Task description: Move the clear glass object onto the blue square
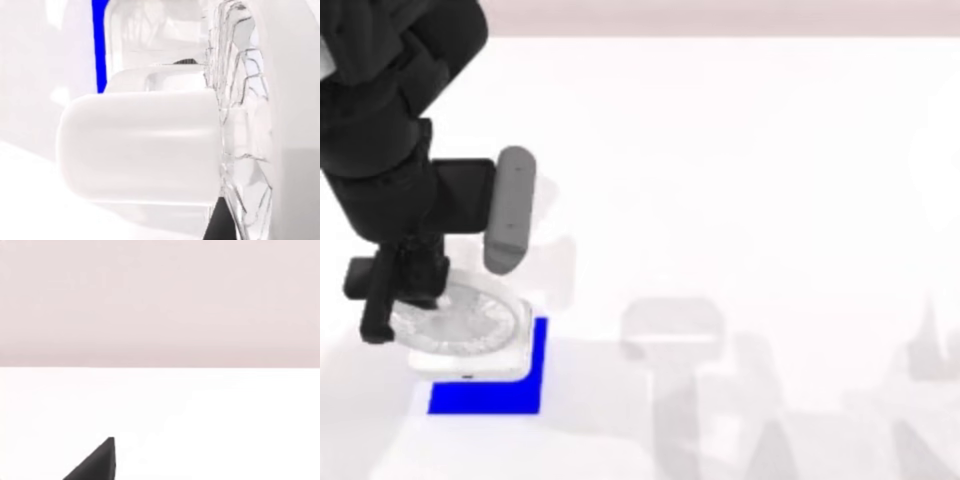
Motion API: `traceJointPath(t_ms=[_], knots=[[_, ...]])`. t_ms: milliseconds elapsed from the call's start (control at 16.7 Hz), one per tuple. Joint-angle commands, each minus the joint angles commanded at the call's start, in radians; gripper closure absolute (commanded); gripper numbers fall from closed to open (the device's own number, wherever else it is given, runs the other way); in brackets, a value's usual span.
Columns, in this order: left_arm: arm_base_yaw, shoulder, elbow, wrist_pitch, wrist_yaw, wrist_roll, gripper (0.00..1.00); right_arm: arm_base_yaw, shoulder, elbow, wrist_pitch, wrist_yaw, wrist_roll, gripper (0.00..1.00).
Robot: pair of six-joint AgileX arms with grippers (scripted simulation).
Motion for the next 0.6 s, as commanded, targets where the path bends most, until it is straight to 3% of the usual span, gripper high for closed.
traceJointPath(t_ms=[600], knots=[[0.004,0.014,-0.124,0.138,0.000,0.005,1.00,0.000,0.000,0.000,0.000,0.000,0.000,0.00]])
